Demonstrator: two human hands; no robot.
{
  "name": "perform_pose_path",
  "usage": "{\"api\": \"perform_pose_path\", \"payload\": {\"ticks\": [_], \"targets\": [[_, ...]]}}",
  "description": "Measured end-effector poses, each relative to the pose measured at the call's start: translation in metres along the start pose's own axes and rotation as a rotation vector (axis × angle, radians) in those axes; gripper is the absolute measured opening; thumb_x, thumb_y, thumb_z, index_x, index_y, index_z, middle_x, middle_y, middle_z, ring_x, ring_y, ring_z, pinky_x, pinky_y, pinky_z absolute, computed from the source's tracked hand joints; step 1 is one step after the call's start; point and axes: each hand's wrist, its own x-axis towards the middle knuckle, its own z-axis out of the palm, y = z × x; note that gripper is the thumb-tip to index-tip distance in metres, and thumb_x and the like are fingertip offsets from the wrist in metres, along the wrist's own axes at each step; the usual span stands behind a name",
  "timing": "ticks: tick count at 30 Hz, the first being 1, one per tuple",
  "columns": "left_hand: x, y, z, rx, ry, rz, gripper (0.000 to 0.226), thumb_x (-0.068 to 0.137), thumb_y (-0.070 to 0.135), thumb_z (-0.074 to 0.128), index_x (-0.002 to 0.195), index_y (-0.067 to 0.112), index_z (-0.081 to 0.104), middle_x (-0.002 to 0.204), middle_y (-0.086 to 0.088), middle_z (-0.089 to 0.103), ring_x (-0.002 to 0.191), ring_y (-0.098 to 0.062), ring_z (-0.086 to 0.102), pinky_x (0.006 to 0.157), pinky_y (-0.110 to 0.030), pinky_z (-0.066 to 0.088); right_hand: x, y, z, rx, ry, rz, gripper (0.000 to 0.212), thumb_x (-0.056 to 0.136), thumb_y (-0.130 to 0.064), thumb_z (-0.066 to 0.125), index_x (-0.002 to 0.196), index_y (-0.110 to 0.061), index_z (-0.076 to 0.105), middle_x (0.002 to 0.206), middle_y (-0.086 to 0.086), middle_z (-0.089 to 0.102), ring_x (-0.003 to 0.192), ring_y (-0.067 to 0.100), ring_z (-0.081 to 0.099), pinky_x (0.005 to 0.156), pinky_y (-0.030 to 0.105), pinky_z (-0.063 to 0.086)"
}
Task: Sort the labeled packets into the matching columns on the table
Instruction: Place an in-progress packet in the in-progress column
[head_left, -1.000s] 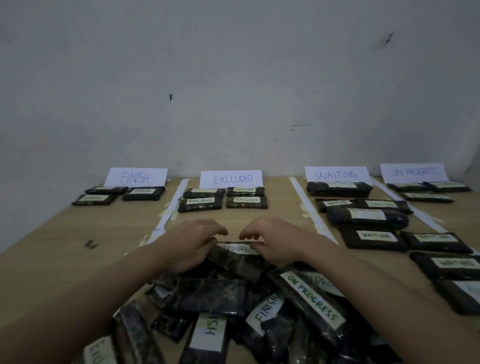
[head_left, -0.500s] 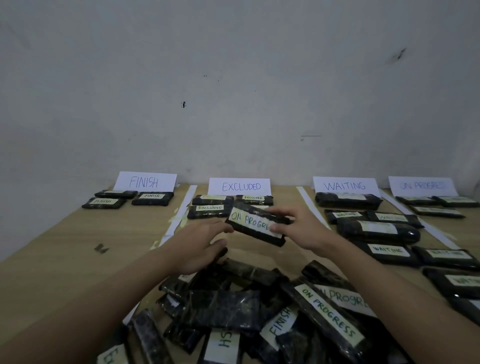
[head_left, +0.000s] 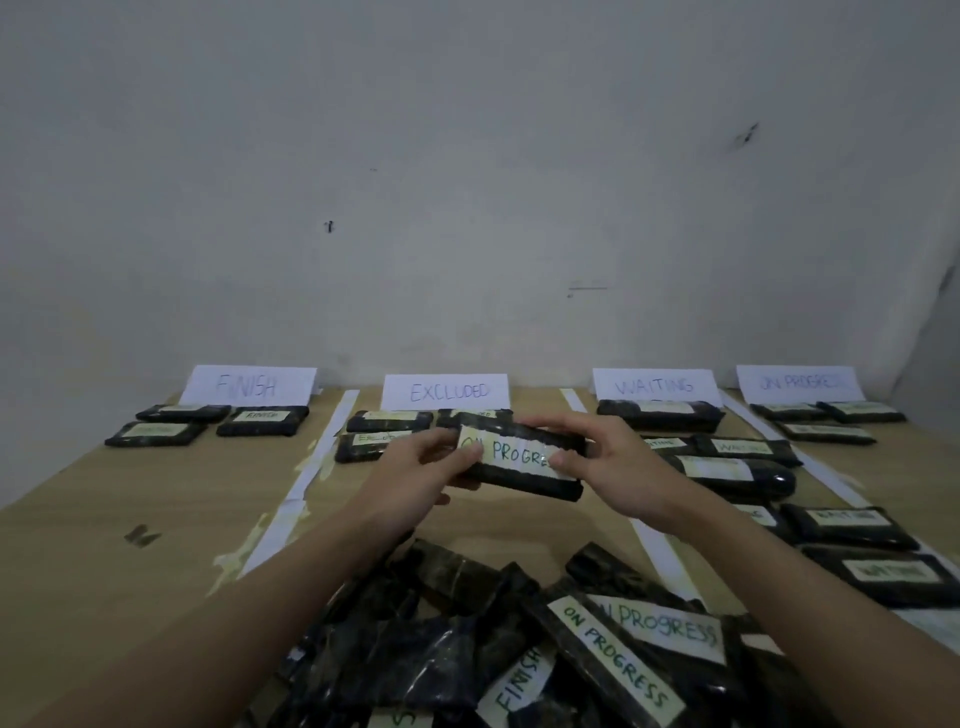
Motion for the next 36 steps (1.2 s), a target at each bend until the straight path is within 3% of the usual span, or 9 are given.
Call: {"api": "perform_pose_path", "payload": {"ticks": [4, 7, 11, 14, 17, 21, 26, 30, 36], "targets": [[0.015, 0.014, 0.039, -0.103, -0.027, 0.003, 0.014, 0.090, 0.022, 0.057, 0.094, 0.012, 0.066, 0.082, 0.003, 0.071, 0.070, -0.005, 0.068, 0.070, -0.024, 0.047, -0.016, 0.005, -0.023, -0.455, 0.190, -0.083, 0.034, 0.089, -0.026, 0.054, 0.123, -0.032, 0.055, 0.115, -0.007, 0.051, 0.108, 0.013, 0.046, 0.094, 0.032, 0.041], [0.029, 0.022, 0.081, -0.136, -0.077, -0.001, 0.013, 0.091, 0.020, 0.055, 0.094, 0.014, 0.066, 0.079, 0.004, 0.071, 0.065, -0.001, 0.066, 0.068, -0.023, 0.046, -0.031, 0.013, -0.046, -0.883, 0.304, -0.163, 0.058, 0.078, -0.050, 0.061, 0.129, -0.024, 0.051, 0.120, -0.005, 0.051, 0.114, 0.015, 0.042, 0.097, 0.036, 0.034], [0.052, 0.031, 0.145, -0.163, -0.133, -0.040, 0.018, 0.092, 0.019, 0.053, 0.100, 0.009, 0.065, 0.084, 0.000, 0.070, 0.076, -0.010, 0.065, 0.063, -0.019, 0.047, -0.050, 0.035, -0.090, -1.055, 0.348, -0.137, 0.064, 0.073, -0.042, 0.072, 0.129, -0.019, 0.052, 0.121, 0.002, 0.057, 0.115, 0.024, 0.047, 0.097, 0.039, 0.036], [0.067, 0.043, 0.193, -0.198, -0.212, -0.046, 0.019, 0.092, 0.019, 0.055, 0.101, 0.006, 0.065, 0.086, -0.002, 0.070, 0.073, -0.007, 0.065, 0.057, -0.013, 0.048, -0.066, 0.054, -0.128, -1.080, 0.344, -0.091, 0.059, 0.072, -0.031, 0.075, 0.126, -0.016, 0.056, 0.122, 0.005, 0.059, 0.114, 0.026, 0.051, 0.094, 0.038, 0.043], [0.080, 0.058, 0.239, -0.171, -0.291, -0.025, 0.018, 0.092, 0.020, 0.055, 0.101, 0.007, 0.064, 0.095, -0.007, 0.071, 0.087, -0.017, 0.067, 0.074, -0.024, 0.054, -0.082, 0.076, -0.166, -1.109, 0.344, -0.050, 0.057, 0.072, -0.023, 0.076, 0.125, -0.014, 0.056, 0.124, 0.005, 0.059, 0.112, 0.030, 0.054, 0.086, 0.040, 0.048], [0.103, 0.076, 0.294, -0.077, -0.391, 0.040, 0.009, 0.091, 0.019, 0.056, 0.092, 0.013, 0.062, 0.095, -0.009, 0.071, 0.078, -0.013, 0.064, 0.064, -0.015, 0.048, -0.092, 0.107, -0.218, -1.078, 0.368, 0.080, 0.058, 0.082, -0.021, 0.066, 0.136, -0.015, 0.043, 0.139, 0.003, 0.046, 0.128, 0.024, 0.041, 0.098, 0.037, 0.042], [0.129, 0.077, 0.337, 0.381, -0.470, 0.315, 0.045, 0.091, 0.028, 0.053, 0.131, 0.011, 0.044, 0.125, -0.006, 0.054, 0.114, -0.018, 0.052, 0.097, -0.030, 0.043, -0.082, 0.156, -0.280, -1.117, 0.278, 0.309, 0.056, 0.091, -0.020, 0.054, 0.142, -0.020, 0.031, 0.147, -0.001, 0.033, 0.133, 0.019, 0.030, 0.104, 0.033, 0.036], [0.145, 0.069, 0.345, 0.860, -0.513, 0.669, 0.050, 0.095, 0.036, 0.039, 0.140, 0.016, 0.030, 0.142, -0.001, 0.040, 0.129, -0.019, 0.037, 0.106, -0.037, 0.032, -0.054, 0.197, -0.317, -1.051, 0.170, 0.401, 0.054, 0.088, -0.012, 0.054, 0.139, -0.015, 0.035, 0.145, 0.005, 0.035, 0.132, 0.022, 0.033, 0.105, 0.035, 0.034], [0.157, 0.060, 0.346, 0.975, -0.532, 0.716, 0.050, 0.096, 0.038, 0.034, 0.142, 0.019, 0.025, 0.148, 0.003, 0.031, 0.136, -0.015, 0.027, 0.112, -0.032, 0.021, -0.024, 0.233, -0.328, -0.919, 0.054, 0.518, 0.062, 0.076, -0.014, 0.057, 0.136, -0.016, 0.041, 0.140, 0.005, 0.037, 0.129, 0.024, 0.037, 0.106, 0.036, 0.036]]}}
